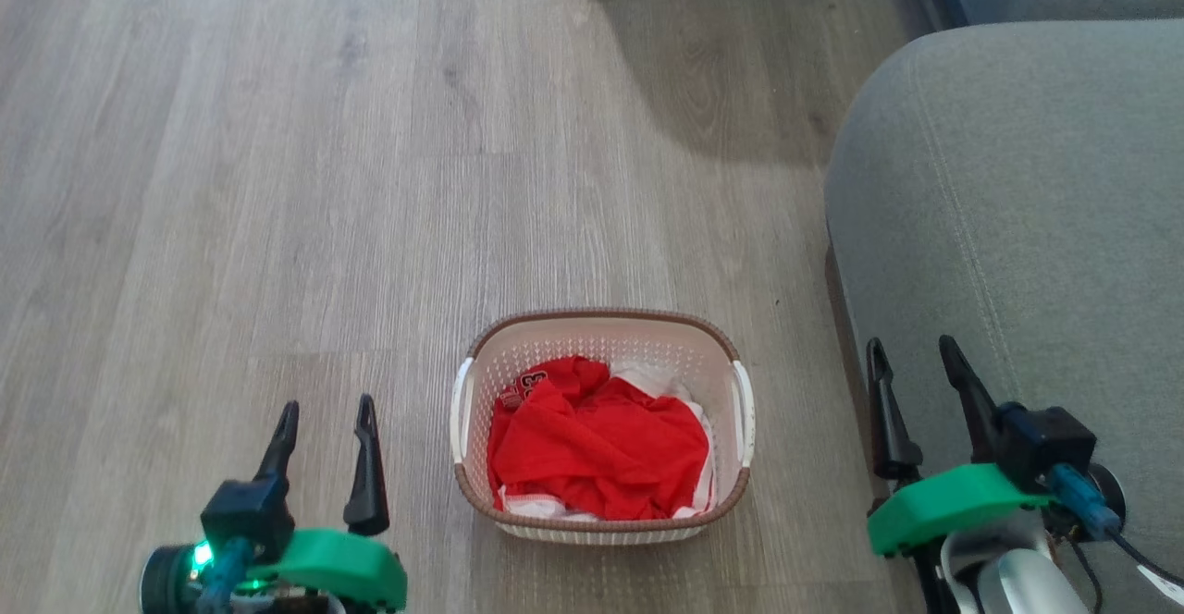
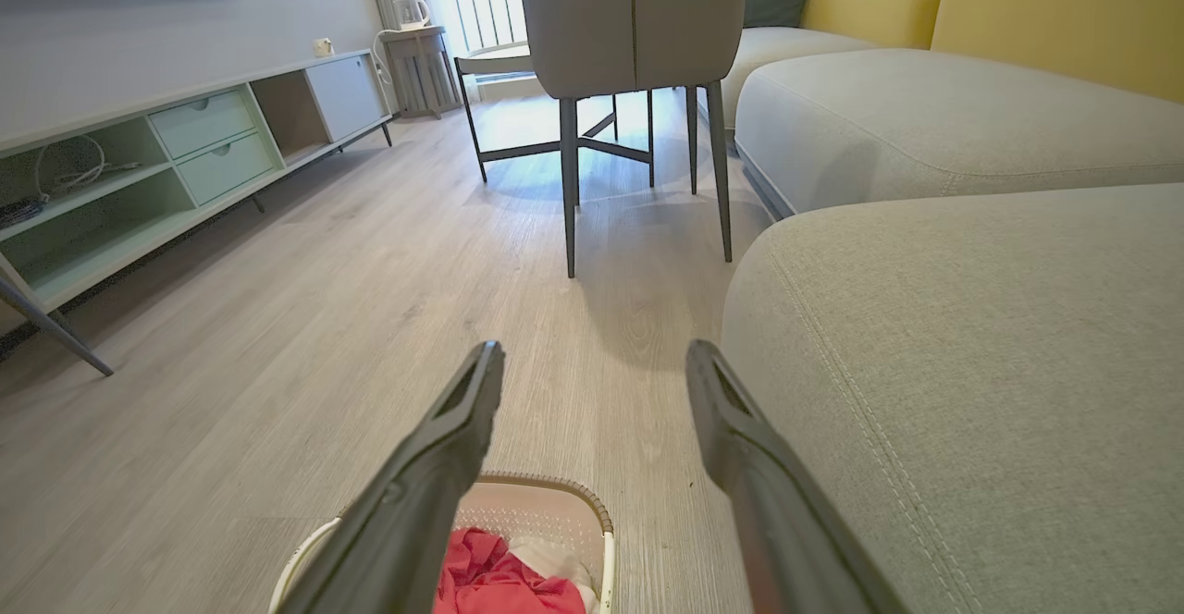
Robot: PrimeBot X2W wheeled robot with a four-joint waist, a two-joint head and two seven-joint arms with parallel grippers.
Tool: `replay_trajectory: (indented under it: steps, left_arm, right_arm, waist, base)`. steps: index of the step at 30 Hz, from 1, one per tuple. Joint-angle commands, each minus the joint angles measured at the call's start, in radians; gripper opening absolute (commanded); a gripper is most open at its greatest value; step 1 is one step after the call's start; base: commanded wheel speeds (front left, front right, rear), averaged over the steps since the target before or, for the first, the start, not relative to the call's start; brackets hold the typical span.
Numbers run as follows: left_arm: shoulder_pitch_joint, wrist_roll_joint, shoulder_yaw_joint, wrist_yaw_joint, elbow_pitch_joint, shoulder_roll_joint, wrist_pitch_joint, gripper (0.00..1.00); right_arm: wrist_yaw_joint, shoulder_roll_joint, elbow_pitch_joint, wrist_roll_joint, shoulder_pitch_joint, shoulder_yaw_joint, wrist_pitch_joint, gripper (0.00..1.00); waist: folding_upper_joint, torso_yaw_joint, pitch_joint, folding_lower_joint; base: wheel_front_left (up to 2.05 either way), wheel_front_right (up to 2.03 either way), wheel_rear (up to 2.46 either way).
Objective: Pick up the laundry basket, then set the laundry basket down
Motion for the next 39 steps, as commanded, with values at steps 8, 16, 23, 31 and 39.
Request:
replay_trajectory:
  steps: [8, 16, 23, 31, 39]
  left_arm:
    - [0.006, 0.010, 0.045, -0.004, -0.030, -0.005, -0.005, 1.00]
    - [0.012, 0.014, 0.047, -0.004, -0.029, -0.006, -0.005, 1.00]
    - [0.016, 0.018, 0.048, -0.005, -0.027, -0.006, -0.005, 1.00]
    - [0.036, 0.010, 0.015, -0.001, 0.027, 0.000, 0.000, 0.00]
    - [0.038, -0.056, 0.022, -0.008, 0.072, 0.001, 0.014, 0.00]
  right_arm:
    - [-0.002, -0.002, -0.032, 0.002, 0.009, 0.021, -0.009, 1.00]
    - [-0.002, -0.002, -0.029, 0.000, 0.015, 0.022, -0.009, 1.00]
    - [-0.002, -0.002, -0.028, 0.000, 0.016, 0.024, -0.009, 1.00]
    - [0.000, 0.004, 0.025, 0.002, 0.038, 0.000, 0.000, 0.00]
    - [0.000, 0.002, 0.072, 0.066, 0.046, -0.004, 0.012, 0.00]
  waist:
    - [-0.0001, 0.000, -0.035, 0.0001]
    - [-0.0001, 0.002, -0.043, 0.0001]
    - [-0.0001, 0.001, -0.045, 0.0001]
    - [-0.0002, 0.001, -0.045, 0.0001]
    - [-0.0002, -0.001, -0.044, 0.0001]
  base:
    - [0.00, 0.00, 0.00]
    - [0.00, 0.00, 0.00]
    - [0.00, 0.00, 0.00]
    - [0.00, 0.00, 0.00]
    - [0.00, 0.00, 0.00]
